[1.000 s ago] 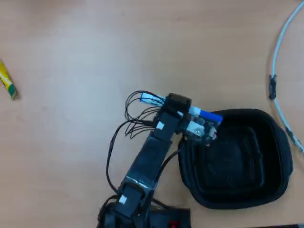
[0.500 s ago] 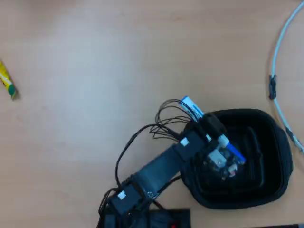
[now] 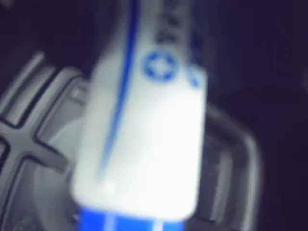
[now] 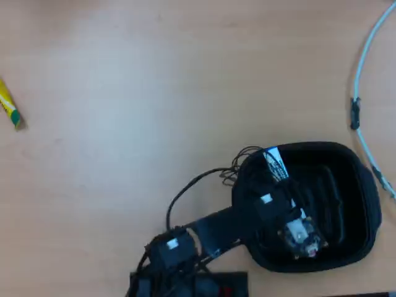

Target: Pick up the blue pen and put it in the black bowl

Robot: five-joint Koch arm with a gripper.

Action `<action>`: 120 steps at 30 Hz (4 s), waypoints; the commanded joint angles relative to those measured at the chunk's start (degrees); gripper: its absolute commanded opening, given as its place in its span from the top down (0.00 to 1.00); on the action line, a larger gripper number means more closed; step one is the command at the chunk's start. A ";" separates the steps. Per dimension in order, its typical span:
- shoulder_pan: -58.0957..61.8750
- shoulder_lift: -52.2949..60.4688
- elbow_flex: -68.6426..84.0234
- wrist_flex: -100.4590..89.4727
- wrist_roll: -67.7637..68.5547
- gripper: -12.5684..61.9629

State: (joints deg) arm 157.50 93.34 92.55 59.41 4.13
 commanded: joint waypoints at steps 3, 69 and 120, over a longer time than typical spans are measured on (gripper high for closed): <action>1.76 -0.62 -2.02 -3.60 0.26 0.91; -29.62 8.35 -3.52 2.37 -9.58 0.20; -56.43 43.07 85.25 -65.21 -9.05 0.87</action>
State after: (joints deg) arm 100.99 130.52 177.10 -5.01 -4.13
